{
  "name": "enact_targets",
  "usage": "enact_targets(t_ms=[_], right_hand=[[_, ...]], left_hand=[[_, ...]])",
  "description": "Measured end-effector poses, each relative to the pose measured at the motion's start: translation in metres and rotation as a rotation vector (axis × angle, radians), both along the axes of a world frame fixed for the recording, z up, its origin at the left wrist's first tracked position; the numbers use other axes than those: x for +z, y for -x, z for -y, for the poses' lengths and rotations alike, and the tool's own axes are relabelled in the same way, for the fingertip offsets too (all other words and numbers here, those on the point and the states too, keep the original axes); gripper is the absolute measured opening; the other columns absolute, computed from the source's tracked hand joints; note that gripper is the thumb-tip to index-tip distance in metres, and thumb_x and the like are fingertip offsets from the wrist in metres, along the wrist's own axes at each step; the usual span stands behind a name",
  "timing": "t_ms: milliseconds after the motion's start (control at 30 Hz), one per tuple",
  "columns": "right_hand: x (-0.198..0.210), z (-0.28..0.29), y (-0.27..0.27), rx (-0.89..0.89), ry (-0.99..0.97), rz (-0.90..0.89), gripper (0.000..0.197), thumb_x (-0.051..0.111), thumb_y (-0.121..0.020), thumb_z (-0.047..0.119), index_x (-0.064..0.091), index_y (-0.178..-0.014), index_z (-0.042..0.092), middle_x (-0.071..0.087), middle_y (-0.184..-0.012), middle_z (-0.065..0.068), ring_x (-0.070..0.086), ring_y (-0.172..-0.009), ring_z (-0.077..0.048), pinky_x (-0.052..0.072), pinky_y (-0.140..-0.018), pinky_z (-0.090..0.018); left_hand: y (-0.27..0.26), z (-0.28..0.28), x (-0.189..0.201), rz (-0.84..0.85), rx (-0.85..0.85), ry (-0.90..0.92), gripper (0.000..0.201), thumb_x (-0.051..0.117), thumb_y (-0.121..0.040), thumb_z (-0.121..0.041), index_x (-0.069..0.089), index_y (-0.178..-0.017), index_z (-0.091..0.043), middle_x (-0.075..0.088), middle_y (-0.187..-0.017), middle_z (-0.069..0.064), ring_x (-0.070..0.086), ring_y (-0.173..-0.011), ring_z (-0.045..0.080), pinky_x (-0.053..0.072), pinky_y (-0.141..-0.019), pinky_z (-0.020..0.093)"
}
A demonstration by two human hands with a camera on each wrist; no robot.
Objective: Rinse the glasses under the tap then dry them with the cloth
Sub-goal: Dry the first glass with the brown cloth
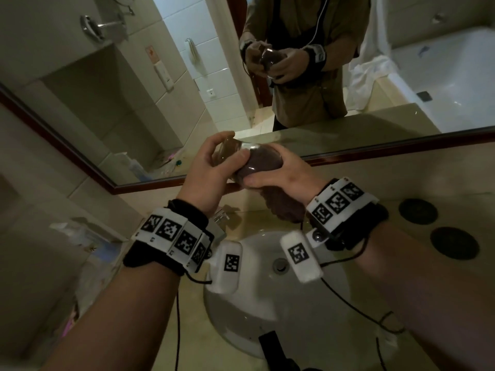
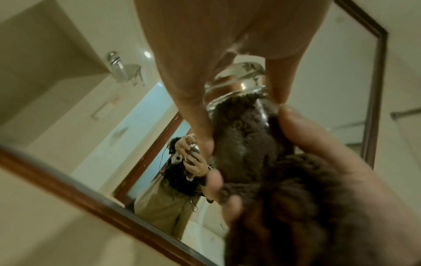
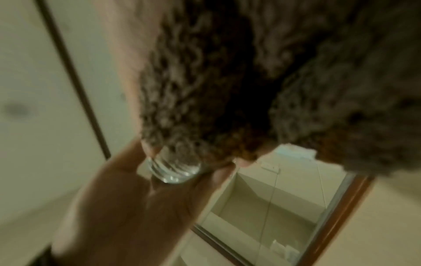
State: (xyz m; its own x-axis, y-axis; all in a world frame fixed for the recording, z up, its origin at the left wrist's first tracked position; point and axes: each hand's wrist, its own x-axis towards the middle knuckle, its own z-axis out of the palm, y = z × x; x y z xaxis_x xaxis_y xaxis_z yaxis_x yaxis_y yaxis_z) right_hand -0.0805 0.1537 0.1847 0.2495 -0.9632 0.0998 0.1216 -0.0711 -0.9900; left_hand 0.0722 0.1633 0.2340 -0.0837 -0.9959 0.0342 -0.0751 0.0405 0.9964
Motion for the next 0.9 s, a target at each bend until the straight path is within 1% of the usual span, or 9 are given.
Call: enact_targets(t_ms=[100,167,267,433,533,633,700,800,900], right_hand=[[0.002,-0.005,-0.008,-0.173,0.179,-0.117,0.078,0.087,-0.060,0.022,0.046,-0.126,0.025,0.060,-0.107,0.011,0.060,-0.093,-0.001,0.049,-0.076,-0.010],[0.003,-0.008,-0.014,-0.253,0.319,-0.231,0.087,0.087,-0.060,0.024,0.039,-0.132,0.028,0.055,-0.108,0.014,0.057,-0.096,0.000,0.046,-0.082,-0.009],[-0.002,-0.008,-0.016,-0.251,0.343,-0.199,0.090,0.089,-0.058,0.024,0.037,-0.131,0.027,0.054,-0.109,0.015,0.057,-0.098,0.001,0.047,-0.085,-0.011],[-0.007,-0.001,-0.011,-0.006,-0.038,0.104,0.078,0.089,-0.050,0.028,0.051,-0.118,0.023,0.066,-0.105,-0.004,0.067,-0.091,-0.020,0.053,-0.081,-0.037],[0.000,-0.004,-0.009,-0.078,0.073,-0.026,0.071,0.088,-0.057,0.025,0.052,-0.119,0.022,0.065,-0.104,0.004,0.065,-0.093,-0.013,0.053,-0.083,-0.031],[0.008,-0.011,-0.015,-0.245,0.347,-0.277,0.084,0.087,-0.061,0.028,0.040,-0.131,0.026,0.056,-0.107,0.014,0.057,-0.097,-0.002,0.046,-0.085,-0.014],[0.007,-0.013,-0.020,-0.280,0.435,-0.342,0.088,0.086,-0.062,0.031,0.036,-0.135,0.027,0.056,-0.113,0.011,0.056,-0.101,-0.004,0.045,-0.086,-0.015],[0.006,-0.009,-0.018,-0.223,0.283,-0.190,0.087,0.088,-0.060,0.028,0.038,-0.132,0.028,0.058,-0.113,0.009,0.059,-0.099,-0.004,0.047,-0.085,-0.015],[0.005,-0.002,-0.013,-0.048,0.051,0.033,0.079,0.089,-0.053,0.030,0.052,-0.122,0.023,0.065,-0.110,0.004,0.064,-0.100,-0.011,0.052,-0.091,-0.031]], left_hand=[[0.001,-0.001,0.004,-0.106,0.026,-0.093,0.041,0.061,-0.093,-0.028,0.050,-0.132,-0.021,0.063,-0.121,0.009,0.067,-0.096,0.023,0.056,-0.065,0.034],[0.002,-0.002,0.003,-0.152,0.012,-0.138,0.051,0.061,-0.092,-0.039,0.049,-0.135,-0.013,0.063,-0.124,0.014,0.068,-0.101,0.029,0.058,-0.065,0.035],[0.005,-0.002,0.003,-0.118,0.061,-0.098,0.048,0.065,-0.090,-0.029,0.051,-0.132,-0.010,0.067,-0.113,0.012,0.069,-0.092,0.027,0.058,-0.062,0.034],[0.000,-0.004,0.003,0.026,0.028,0.033,0.035,0.067,-0.087,-0.010,0.056,-0.116,-0.023,0.064,-0.109,0.007,0.067,-0.089,0.024,0.057,-0.064,0.036],[-0.002,-0.005,0.001,-0.036,0.042,-0.011,0.034,0.064,-0.090,-0.016,0.053,-0.121,-0.023,0.063,-0.111,0.006,0.067,-0.089,0.020,0.057,-0.064,0.035],[0.000,-0.003,0.002,-0.145,0.023,-0.100,0.053,0.060,-0.091,-0.041,0.049,-0.133,-0.011,0.061,-0.124,0.017,0.068,-0.103,0.029,0.059,-0.073,0.040],[0.001,-0.003,0.005,-0.146,0.034,-0.088,0.046,0.058,-0.093,-0.038,0.053,-0.126,-0.007,0.065,-0.116,0.016,0.068,-0.100,0.030,0.059,-0.073,0.038],[-0.001,-0.002,0.007,-0.093,0.064,0.009,0.020,0.062,-0.092,-0.020,0.057,-0.111,-0.015,0.065,-0.100,0.008,0.068,-0.083,0.021,0.056,-0.059,0.033],[-0.004,-0.003,0.003,0.007,0.033,0.089,0.025,0.068,-0.088,-0.015,0.056,-0.109,-0.023,0.064,-0.106,0.007,0.068,-0.086,0.022,0.059,-0.064,0.040]])
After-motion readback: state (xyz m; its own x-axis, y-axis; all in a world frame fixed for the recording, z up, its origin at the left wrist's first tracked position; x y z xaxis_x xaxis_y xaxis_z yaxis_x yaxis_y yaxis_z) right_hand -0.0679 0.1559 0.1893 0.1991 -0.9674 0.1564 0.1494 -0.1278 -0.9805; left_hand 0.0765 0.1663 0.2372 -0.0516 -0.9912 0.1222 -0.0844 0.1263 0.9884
